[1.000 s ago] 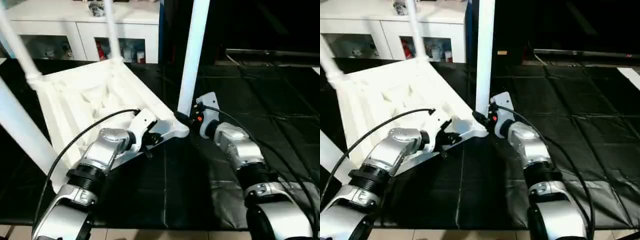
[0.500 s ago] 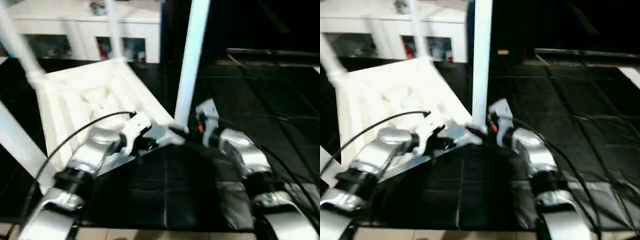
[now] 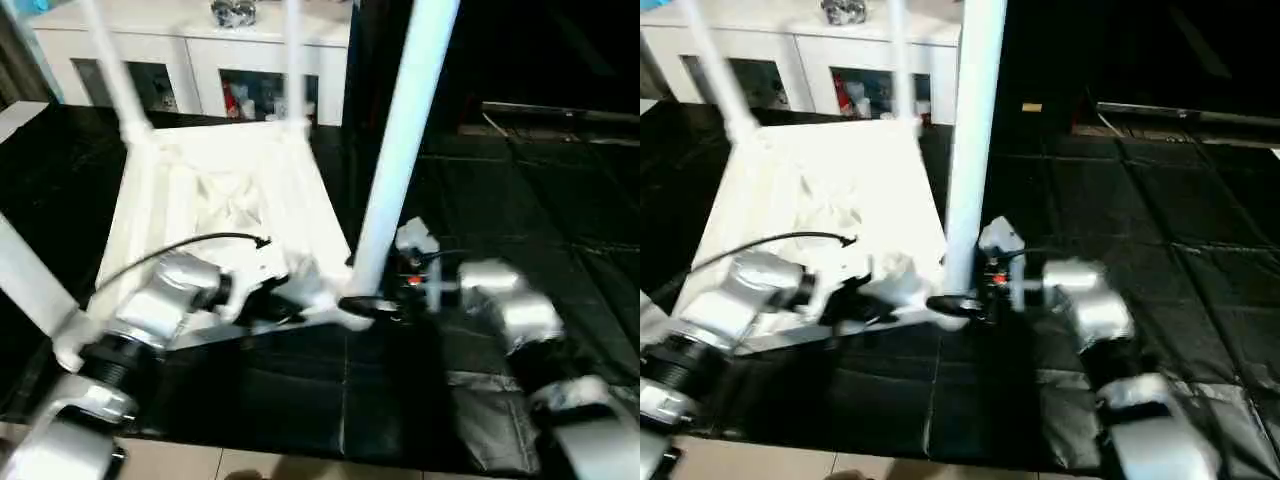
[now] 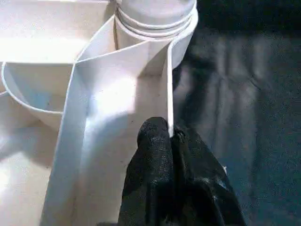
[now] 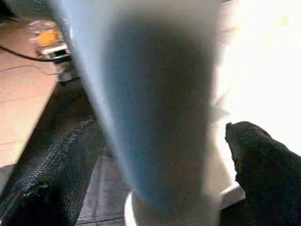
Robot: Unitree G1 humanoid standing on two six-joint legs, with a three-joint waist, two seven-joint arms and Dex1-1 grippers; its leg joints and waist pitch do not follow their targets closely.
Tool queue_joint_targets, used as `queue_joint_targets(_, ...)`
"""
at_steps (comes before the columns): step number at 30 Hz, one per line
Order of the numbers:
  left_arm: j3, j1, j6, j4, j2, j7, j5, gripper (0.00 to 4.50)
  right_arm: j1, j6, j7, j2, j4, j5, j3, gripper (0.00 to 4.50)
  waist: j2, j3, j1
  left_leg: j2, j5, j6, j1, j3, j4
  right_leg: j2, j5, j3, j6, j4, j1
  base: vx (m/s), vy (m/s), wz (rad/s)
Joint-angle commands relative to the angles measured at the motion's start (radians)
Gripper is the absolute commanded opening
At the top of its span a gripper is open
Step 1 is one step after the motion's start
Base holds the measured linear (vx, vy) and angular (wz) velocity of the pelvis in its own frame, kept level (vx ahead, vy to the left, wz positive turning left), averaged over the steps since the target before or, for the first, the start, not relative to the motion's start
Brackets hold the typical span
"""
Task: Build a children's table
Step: Rotate leg to tighten
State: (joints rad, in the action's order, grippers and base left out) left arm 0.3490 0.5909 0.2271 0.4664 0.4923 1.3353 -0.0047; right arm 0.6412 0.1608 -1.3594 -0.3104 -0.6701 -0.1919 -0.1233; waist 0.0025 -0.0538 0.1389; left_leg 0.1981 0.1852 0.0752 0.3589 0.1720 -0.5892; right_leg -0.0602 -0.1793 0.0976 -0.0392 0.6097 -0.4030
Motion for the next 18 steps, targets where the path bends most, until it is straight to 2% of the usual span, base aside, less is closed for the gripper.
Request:
queue_joint_targets(1,0.033,0.024,-0.025,-0.013,-0.011,0.056,-0.001,0.0,0.015,-0.029,-0.029,-0.003,-0.005,0.002,-0.017,4.49,0.005,0.067,-0.004,0.044,0.161,-0.054,-0.011,-0.007,0.063,-0.093,-0.246,-0.062,-0.184,-0.076,0.053,0.0,0.0,0.0)
queue_joint_targets(3,0.036,0.026,-0.028,-0.009,-0.009,0.072,0.0,0.0,0.02,-0.076,-0.034,-0.006,-0.026,0.03,-0.031,4.49,0.004,0.069,-0.001,0.046,0.159,-0.047,-0.011,-0.008,0.064,-0.095,-0.238,-0.062,-0.187,-0.074,0.053,0.0,0.0,0.0)
queue_joint_targets(4,0.036,0.026,-0.028,-0.009,-0.009,0.072,0.0,0.0,0.02,-0.076,-0.034,-0.006,-0.026,0.03,-0.031,4.49,0.004,0.068,-0.001,0.045,0.164,-0.043,-0.01,-0.008,0.064,-0.094,-0.238,-0.061,-0.19,-0.074,0.053,0.0,0.0,0.0)
queue_joint_targets(5,0.038,0.026,-0.028,-0.01,-0.008,0.077,0.0,0.0,0.02,-0.08,-0.045,-0.006,-0.03,0.03,-0.033,4.49,-0.001,0.068,-0.002,0.045,0.164,-0.043,-0.009,-0.008,0.065,-0.093,-0.238,-0.061,-0.19,-0.073,0.055,0.0,0.0,0.0)
queue_joint_targets(8,0.044,0.021,-0.035,-0.016,0.003,0.1,-0.006,0.0,0.033,-0.067,-0.086,0.002,-0.055,0.017,-0.028,4.49,-0.001,0.069,-0.002,0.042,0.161,-0.05,-0.006,-0.008,0.063,-0.095,-0.251,-0.061,-0.186,-0.074,0.058,0.0,0.0,0.0)
queue_joint_targets(9,0.047,0.021,-0.038,-0.017,0.008,0.106,-0.009,0.0,0.043,-0.056,-0.101,0.003,-0.072,0.009,-0.028,4.23,-0.002,0.069,-0.002,0.043,0.153,-0.052,-0.006,-0.008,0.062,-0.094,-0.252,-0.061,-0.185,-0.073,0.057,0.0,0.0,0.0)
queue_joint_targets(12,0.048,0.021,-0.044,-0.015,0.01,0.109,-0.008,0.0,0.05,-0.046,-0.122,0.001,-0.081,0.0,-0.03,4.11,-0.001,0.07,-0.001,0.046,0.146,-0.057,-0.009,-0.007,0.062,-0.093,-0.239,-0.061,-0.188,-0.072,0.054,0.0,0.0,0.0)
queue_joint_targets(13,0.048,0.021,-0.045,-0.014,0.011,0.11,-0.007,0.0,0.05,-0.045,-0.127,0.0,-0.082,-0.002,-0.031,3.81,-0.001,0.069,-0.001,0.045,0.149,-0.057,-0.009,-0.007,0.062,-0.092,-0.237,-0.061,-0.189,-0.071,0.054,0.0,0.0,0.0)
queue_joint_targets(14,0.047,0.021,-0.047,-0.012,0.012,0.111,-0.005,0.0,0.055,-0.041,-0.144,-0.004,-0.09,-0.008,-0.035,3.81,-0.005,0.069,-0.001,0.045,0.148,-0.059,-0.008,-0.007,0.062,-0.092,-0.236,-0.06,-0.189,-0.07,0.056,0.0,0.0,0.0)
queue_joint_targets(16,0.044,0.022,-0.048,-0.011,0.012,0.11,-0.004,0.0,0.058,-0.039,-0.156,-0.007,-0.097,-0.012,-0.036,3.69,-0.003,0.069,-0.001,0.045,0.147,-0.059,-0.007,-0.008,0.062,-0.094,-0.24,-0.06,-0.19,-0.07,0.055,0.0,0.0,0.0)
queue_joint_targets(17,0.043,0.022,-0.047,-0.011,0.012,0.109,-0.003,0.0,0.059,-0.036,-0.162,-0.008,-0.099,-0.014,-0.036,3.63,-0.006,0.069,-0.001,0.045,0.144,-0.06,-0.007,-0.007,0.062,-0.093,-0.241,-0.06,-0.187,-0.071,0.056,0.0,0.0,0.0)
queue_joint_targets(18,0.042,0.022,-0.046,-0.011,0.013,0.107,-0.003,0.0,0.061,-0.034,-0.17,-0.008,-0.105,-0.015,-0.034,3.51,-0.005,0.069,0.0,0.045,0.144,-0.06,-0.008,-0.007,0.062,-0.094,-0.243,-0.06,-0.187,-0.071,0.055,0.0,0.0,0.0)
